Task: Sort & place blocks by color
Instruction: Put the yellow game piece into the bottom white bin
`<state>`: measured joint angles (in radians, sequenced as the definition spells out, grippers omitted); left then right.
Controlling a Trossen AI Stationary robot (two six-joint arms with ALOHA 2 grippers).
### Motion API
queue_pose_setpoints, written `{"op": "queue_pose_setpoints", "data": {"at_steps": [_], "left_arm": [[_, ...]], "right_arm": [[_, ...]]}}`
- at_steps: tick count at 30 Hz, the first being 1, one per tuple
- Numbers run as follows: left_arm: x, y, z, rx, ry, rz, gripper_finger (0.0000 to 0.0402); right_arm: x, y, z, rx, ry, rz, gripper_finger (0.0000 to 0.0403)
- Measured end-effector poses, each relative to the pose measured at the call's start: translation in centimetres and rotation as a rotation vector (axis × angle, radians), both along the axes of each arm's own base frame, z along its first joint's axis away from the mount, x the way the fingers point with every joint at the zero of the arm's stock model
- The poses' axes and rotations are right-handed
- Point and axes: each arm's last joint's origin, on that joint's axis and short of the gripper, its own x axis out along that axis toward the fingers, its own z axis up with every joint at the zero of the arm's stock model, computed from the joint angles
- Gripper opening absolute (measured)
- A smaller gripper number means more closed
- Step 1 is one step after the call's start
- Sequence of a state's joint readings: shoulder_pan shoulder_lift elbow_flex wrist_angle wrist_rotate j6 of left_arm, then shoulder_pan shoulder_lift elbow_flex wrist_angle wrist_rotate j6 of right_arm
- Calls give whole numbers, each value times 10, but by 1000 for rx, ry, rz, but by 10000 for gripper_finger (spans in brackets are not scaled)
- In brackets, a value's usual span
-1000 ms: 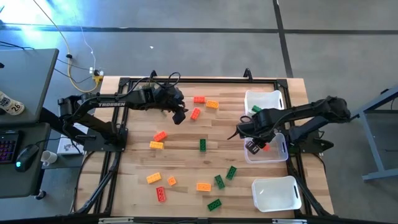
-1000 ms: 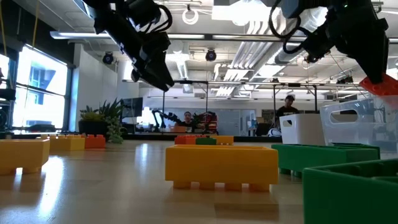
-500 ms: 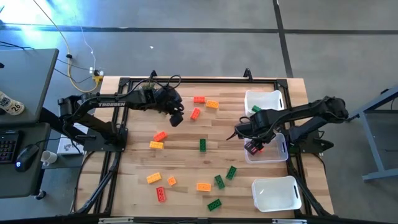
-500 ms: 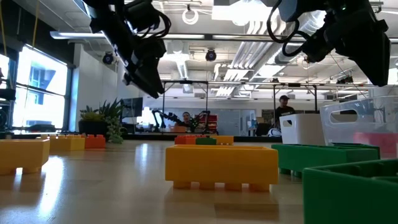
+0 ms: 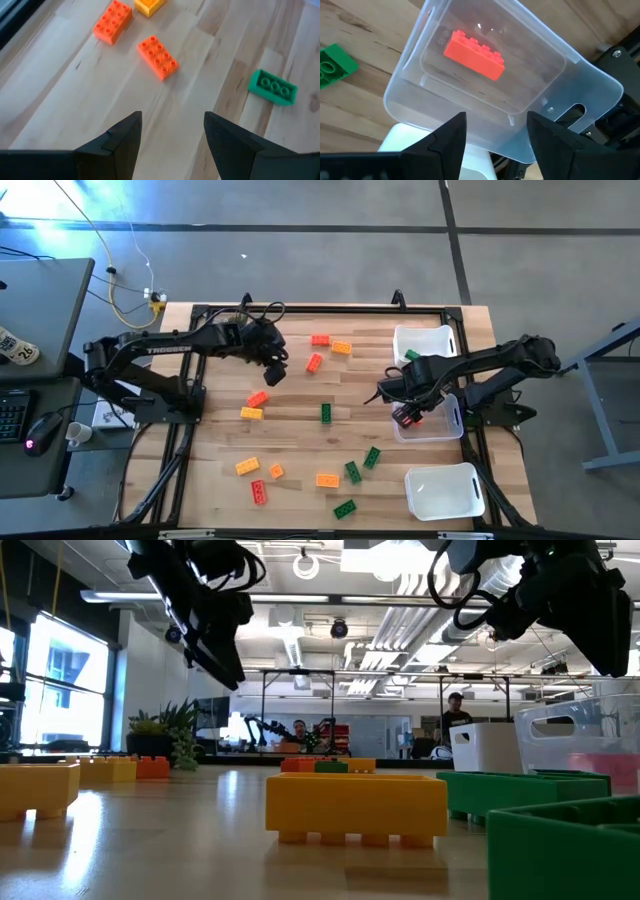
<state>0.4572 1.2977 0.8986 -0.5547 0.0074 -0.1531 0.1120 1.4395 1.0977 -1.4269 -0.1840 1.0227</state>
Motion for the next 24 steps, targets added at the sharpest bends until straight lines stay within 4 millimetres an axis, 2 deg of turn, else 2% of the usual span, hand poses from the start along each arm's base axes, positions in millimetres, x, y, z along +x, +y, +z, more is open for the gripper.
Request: {"op": "queue_pose_setpoints", "data": {"at_steps": [12, 17, 24], "left_arm": [[-33, -16, 30, 25, -30, -12, 201], [-42, -21, 37, 52, -40, -38, 201], [-44, -22, 37, 84, -13, -93, 201]], "right_arm": [[1, 0, 1, -4, -12, -24, 195], [9, 0, 18, -24, -80, -32, 195], [20, -2, 50, -130, -223, -64, 195]]}}
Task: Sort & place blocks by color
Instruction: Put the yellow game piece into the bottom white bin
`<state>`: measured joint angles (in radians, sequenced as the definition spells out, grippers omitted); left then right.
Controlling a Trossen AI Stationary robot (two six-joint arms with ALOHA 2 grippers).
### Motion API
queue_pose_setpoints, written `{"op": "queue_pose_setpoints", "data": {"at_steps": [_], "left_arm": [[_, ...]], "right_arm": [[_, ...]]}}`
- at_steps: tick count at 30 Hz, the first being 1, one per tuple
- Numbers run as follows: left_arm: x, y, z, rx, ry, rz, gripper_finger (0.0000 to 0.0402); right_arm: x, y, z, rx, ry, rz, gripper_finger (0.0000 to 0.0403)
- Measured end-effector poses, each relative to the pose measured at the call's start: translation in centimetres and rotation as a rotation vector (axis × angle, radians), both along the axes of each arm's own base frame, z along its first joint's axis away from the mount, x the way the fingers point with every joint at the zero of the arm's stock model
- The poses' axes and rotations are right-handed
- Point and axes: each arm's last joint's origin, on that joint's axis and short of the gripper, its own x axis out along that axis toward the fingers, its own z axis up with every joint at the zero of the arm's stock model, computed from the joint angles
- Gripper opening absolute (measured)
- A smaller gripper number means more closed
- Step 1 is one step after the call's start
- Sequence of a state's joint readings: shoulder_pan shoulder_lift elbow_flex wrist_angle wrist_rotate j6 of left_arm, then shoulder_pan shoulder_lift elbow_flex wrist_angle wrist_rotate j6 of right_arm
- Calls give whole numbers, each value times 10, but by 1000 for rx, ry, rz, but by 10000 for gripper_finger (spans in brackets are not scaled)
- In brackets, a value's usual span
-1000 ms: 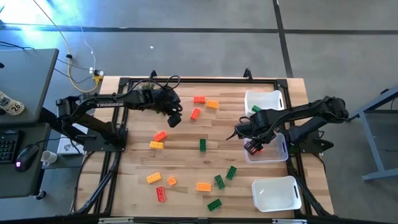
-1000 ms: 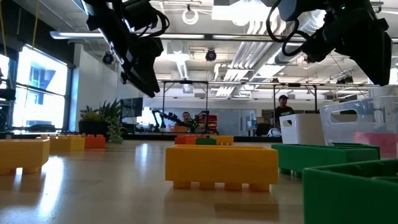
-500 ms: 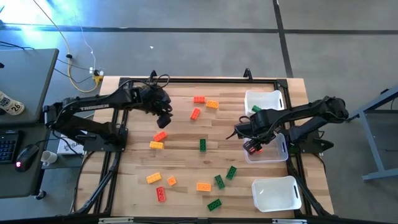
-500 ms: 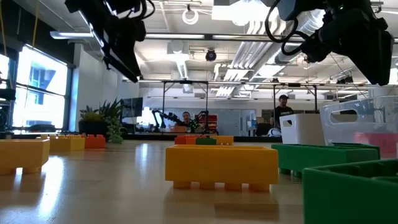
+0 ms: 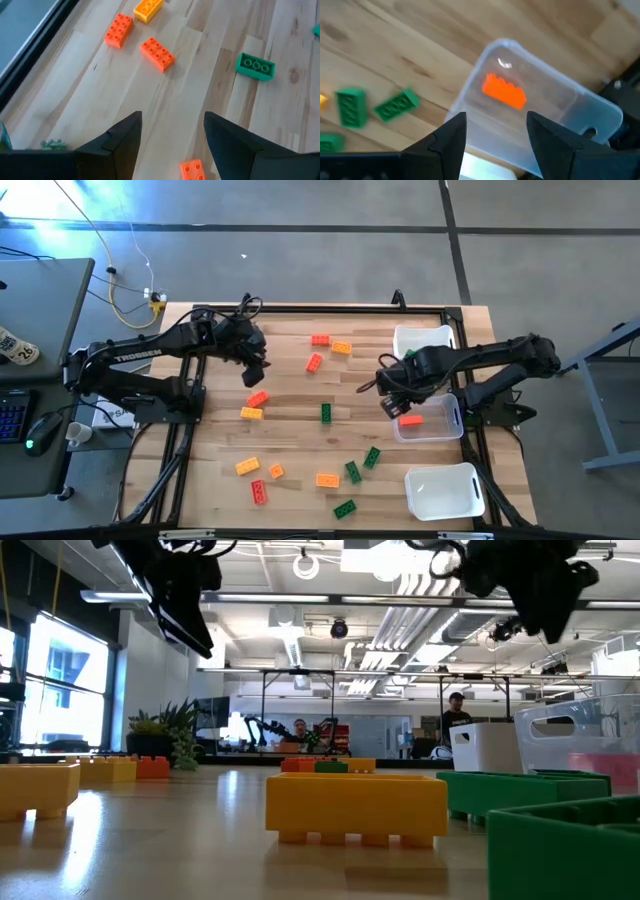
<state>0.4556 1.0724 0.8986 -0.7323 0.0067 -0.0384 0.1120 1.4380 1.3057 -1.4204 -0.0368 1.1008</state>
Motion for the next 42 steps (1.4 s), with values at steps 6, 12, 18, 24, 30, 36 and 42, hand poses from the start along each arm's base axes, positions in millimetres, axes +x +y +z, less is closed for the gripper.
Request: {"op": "queue_pose_setpoints", "data": {"at_steps": [6, 12, 18, 24, 30, 36, 42], "left_arm": [[-1, -14, -5, -73, 64, 4, 201], [4, -37, -7, -111, 85, -11, 201], [9, -60, -7, -100, 84, -46, 201], [11, -78, -7, -116, 76, -60, 201], [10, -93, -10, -101, 120, -138, 201], [4, -104, -23, -48, 276, -251, 201], [1, -110, -47, -32, 367, -305, 201]], "right_arm": [[6, -2, 25, -90, -106, 100, 195], [9, -3, 36, -151, -159, 275, 195], [10, -3, 36, -164, -169, 411, 195], [16, -2, 37, -176, -227, 461, 195], [24, -2, 40, -188, -314, 454, 195], [31, -3, 43, -250, -380, 422, 195], [37, -7, 45, -259, -442, 372, 195]]}}
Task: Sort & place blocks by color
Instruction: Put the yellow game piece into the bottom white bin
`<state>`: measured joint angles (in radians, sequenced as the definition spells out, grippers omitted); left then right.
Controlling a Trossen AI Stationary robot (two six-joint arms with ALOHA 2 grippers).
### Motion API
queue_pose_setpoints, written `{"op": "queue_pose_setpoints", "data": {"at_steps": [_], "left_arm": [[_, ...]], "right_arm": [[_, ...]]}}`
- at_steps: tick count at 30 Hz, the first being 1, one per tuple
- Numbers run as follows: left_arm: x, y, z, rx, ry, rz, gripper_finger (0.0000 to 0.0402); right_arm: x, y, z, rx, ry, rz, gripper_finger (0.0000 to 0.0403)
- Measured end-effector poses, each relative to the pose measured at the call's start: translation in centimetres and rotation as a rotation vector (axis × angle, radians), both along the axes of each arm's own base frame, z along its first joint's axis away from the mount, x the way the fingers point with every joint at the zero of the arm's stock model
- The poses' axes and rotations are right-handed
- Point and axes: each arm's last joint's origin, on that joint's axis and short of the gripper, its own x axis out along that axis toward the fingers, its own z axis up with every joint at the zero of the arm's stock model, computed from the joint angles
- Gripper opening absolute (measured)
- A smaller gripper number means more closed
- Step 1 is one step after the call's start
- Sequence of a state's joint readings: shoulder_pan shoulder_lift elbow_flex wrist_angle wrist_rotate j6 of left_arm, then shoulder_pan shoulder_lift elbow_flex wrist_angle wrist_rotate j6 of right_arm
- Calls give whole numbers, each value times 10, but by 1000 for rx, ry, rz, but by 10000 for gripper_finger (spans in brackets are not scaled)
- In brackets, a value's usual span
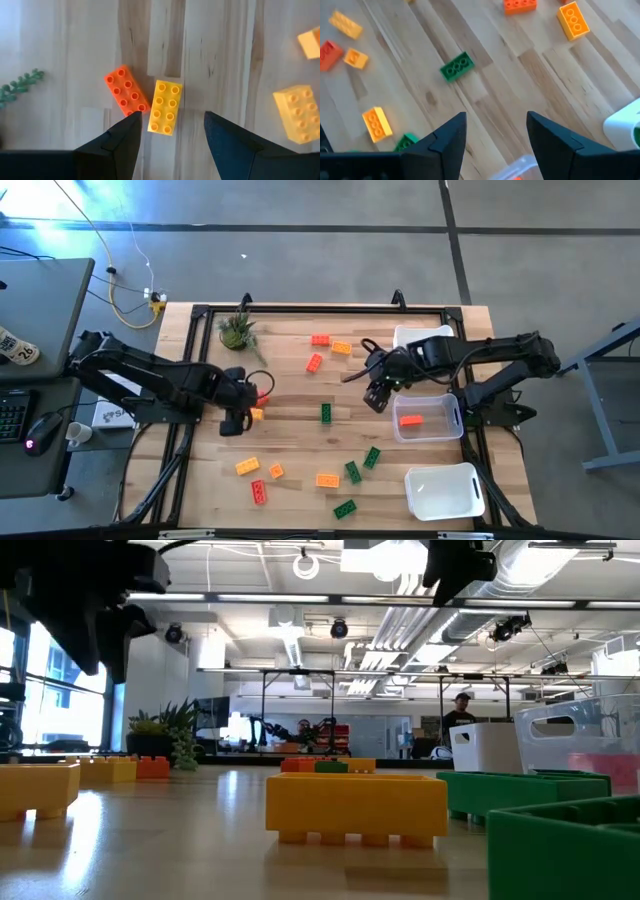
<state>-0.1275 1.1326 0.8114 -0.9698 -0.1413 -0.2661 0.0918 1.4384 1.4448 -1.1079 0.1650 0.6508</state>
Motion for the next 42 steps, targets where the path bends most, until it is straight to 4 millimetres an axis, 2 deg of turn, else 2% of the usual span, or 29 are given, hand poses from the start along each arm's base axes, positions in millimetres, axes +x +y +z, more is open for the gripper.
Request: {"op": "queue_pose_setpoints", "data": {"at_steps": [11, 17, 27, 33, 42], "left_arm": [[-11, -1, -29, 13, 94, -27, 201], [-7, -1, -33, 12, 114, -29, 201], [5, -3, -57, 29, 251, -23, 201], [15, -4, -67, 41, 245, -17, 201], [20, -4, -82, 73, 320, -6, 201]], "right_arm": [[3, -7, 1, 1, -30, -31, 195], [3, -8, 1, -20, -32, -42, 195], [3, -8, 1, -20, -32, -42, 195], [3, -8, 1, -20, -32, -42, 195], [3, -7, 1, -14, -31, -38, 195]]}}
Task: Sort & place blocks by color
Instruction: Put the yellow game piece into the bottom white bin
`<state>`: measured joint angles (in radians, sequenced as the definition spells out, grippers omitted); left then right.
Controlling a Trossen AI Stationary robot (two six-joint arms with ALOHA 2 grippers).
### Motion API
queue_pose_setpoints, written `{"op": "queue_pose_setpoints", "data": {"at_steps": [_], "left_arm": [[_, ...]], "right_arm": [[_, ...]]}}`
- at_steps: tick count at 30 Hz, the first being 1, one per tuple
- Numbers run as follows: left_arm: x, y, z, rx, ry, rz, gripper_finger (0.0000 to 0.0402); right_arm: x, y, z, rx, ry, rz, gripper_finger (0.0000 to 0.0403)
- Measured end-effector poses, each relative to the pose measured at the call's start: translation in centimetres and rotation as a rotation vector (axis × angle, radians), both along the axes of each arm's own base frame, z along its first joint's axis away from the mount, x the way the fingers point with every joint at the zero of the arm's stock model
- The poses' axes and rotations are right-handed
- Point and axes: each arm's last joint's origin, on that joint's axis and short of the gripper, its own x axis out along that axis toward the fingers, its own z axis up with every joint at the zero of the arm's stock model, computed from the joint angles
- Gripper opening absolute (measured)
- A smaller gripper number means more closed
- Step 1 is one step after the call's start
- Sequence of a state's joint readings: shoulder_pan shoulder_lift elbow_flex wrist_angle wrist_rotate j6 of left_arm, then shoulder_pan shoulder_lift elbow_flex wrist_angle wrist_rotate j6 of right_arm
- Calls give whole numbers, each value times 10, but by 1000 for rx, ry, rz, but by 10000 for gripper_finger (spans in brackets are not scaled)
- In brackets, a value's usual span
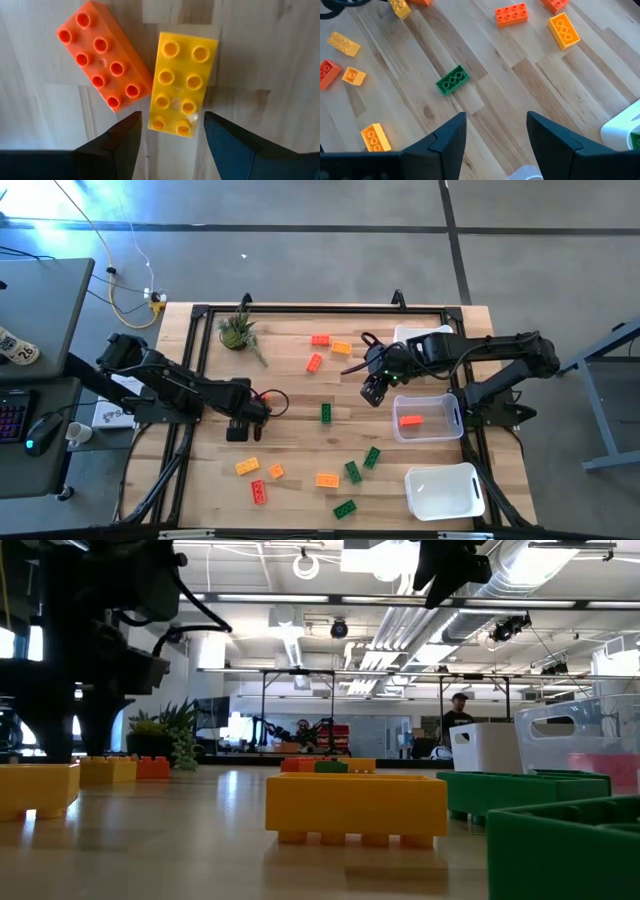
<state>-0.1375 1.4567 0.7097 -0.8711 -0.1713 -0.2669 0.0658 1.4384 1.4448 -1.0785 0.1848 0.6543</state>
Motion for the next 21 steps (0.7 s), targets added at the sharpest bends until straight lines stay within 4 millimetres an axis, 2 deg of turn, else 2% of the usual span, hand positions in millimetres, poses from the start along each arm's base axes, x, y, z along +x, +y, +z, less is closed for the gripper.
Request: {"op": "queue_pose_setpoints", "data": {"at_steps": [13, 21], "left_arm": [[8, -1, -13, -5, 18, -7, 195], [8, -1, -13, -7, 16, -8, 120]], "right_arm": [[0, 0, 0, 0, 0, 0, 195], [0, 0, 0, 5, -2, -8, 195]]}}
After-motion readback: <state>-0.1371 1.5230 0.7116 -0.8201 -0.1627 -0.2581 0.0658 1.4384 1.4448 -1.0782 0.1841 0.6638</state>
